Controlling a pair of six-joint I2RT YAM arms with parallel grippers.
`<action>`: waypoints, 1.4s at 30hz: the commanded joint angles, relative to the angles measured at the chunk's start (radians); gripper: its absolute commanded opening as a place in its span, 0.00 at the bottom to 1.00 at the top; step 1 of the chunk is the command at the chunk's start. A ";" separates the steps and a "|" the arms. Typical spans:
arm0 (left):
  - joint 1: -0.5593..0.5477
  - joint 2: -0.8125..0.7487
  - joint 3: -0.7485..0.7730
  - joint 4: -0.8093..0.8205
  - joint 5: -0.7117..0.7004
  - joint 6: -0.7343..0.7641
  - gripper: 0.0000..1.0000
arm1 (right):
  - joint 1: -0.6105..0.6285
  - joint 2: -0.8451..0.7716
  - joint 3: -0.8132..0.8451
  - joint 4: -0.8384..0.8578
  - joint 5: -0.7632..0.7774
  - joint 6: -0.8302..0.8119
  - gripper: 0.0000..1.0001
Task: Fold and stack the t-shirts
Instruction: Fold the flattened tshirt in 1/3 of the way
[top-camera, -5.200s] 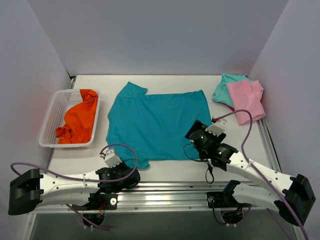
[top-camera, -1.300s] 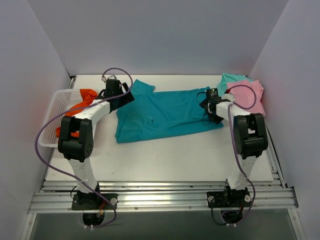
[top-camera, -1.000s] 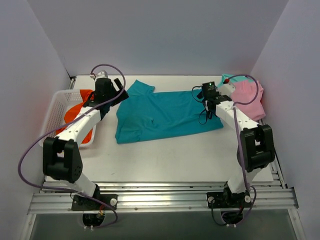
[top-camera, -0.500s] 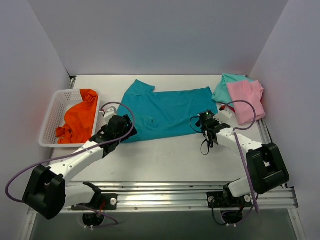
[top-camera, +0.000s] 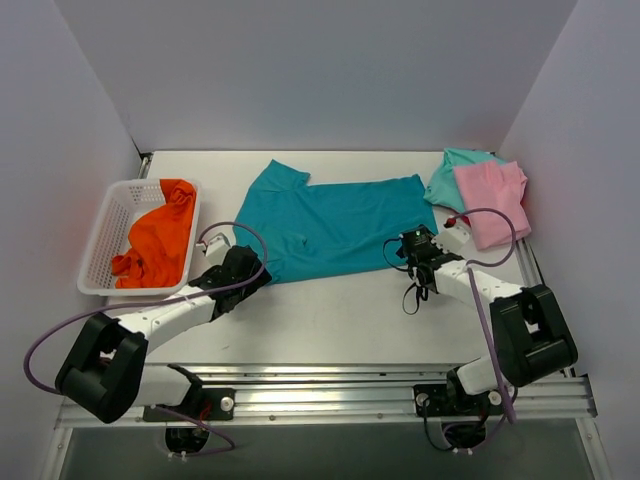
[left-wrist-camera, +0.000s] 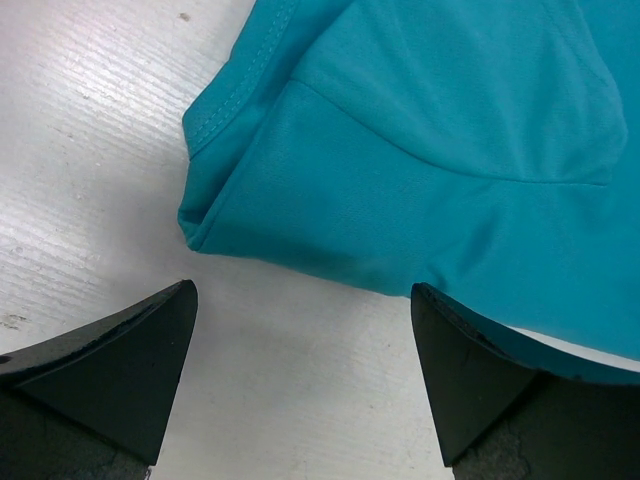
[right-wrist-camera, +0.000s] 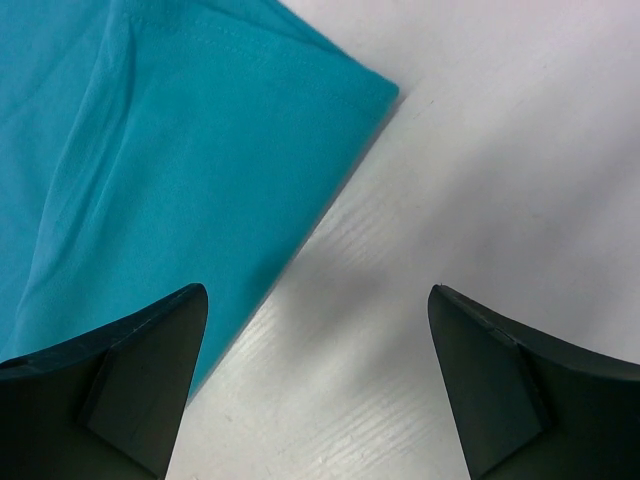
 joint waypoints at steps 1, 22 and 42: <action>-0.003 0.031 -0.005 0.046 -0.033 -0.042 0.96 | -0.049 0.036 0.039 0.032 0.036 0.006 0.88; 0.077 0.237 0.051 0.123 -0.056 -0.040 0.38 | -0.152 0.297 0.108 0.193 -0.097 -0.022 0.21; 0.043 -0.255 -0.063 -0.210 -0.082 -0.069 0.02 | -0.029 -0.140 -0.050 -0.190 0.008 0.138 0.00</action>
